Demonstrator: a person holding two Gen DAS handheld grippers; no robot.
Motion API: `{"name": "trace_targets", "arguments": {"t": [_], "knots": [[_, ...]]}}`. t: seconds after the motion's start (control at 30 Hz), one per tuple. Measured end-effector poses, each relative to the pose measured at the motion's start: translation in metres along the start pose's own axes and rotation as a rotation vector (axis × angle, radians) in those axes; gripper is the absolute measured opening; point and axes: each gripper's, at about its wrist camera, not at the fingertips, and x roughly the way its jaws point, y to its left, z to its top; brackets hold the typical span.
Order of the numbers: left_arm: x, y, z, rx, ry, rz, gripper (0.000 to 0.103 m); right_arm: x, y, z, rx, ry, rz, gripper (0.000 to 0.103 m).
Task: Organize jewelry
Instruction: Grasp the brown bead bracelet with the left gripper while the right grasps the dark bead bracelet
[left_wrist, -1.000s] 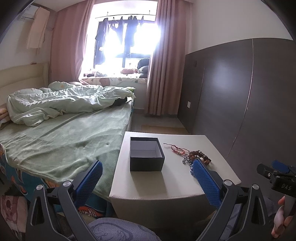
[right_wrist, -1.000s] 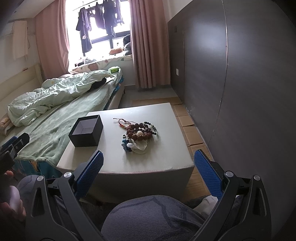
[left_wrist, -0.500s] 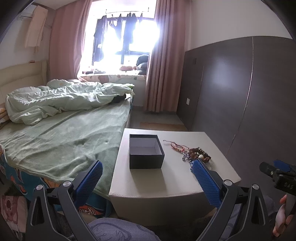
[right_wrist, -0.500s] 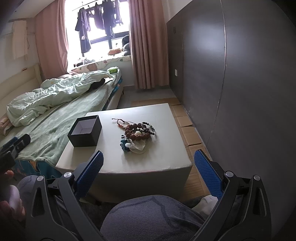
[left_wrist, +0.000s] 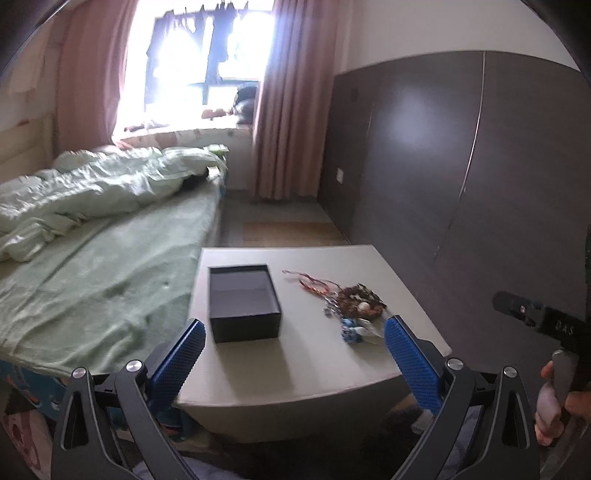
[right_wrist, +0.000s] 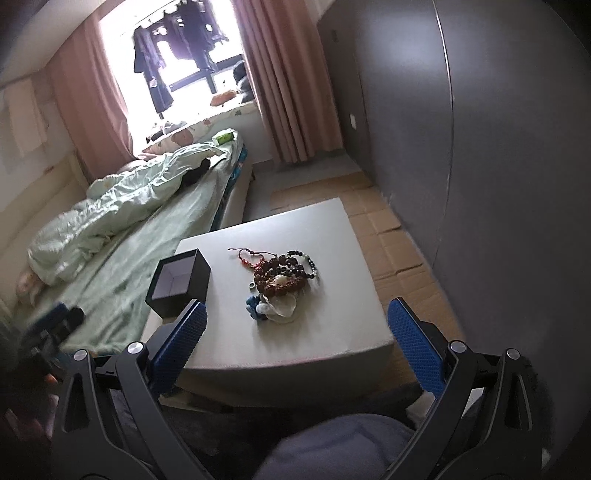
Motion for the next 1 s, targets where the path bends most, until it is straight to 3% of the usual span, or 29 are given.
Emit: {"name": "trace_targets", "arguments": {"t": [0.37, 0.5, 0.67, 0.83, 0.93, 1.0], "knots": [[0.089, -0.007, 0.022, -0.082, 0.190, -0.111, 0.063, 0.054, -0.026, 0.029, 0.155, 0.110, 0.083, 0.098], [0.125, -0.010, 0.027, -0.124, 0.256, -0.140, 0.060, 0.086, -0.036, 0.035, 0.231, 0.166, 0.115, 0.096], [0.175, -0.019, 0.031, -0.152, 0.346, -0.175, 0.053, 0.135, -0.052, 0.035, 0.333, 0.261, 0.145, 0.070], [0.217, -0.025, 0.032, -0.160, 0.403, -0.187, 0.049, 0.163, -0.061, 0.039, 0.367, 0.294, 0.144, 0.059], [0.241, -0.026, 0.032, -0.167, 0.439, -0.192, 0.047, 0.181, -0.063, 0.048, 0.330, 0.305, 0.098, 0.055], [0.256, -0.026, 0.032, -0.177, 0.463, -0.196, 0.046, 0.195, -0.065, 0.051, 0.325, 0.325, 0.093, 0.046]]}}
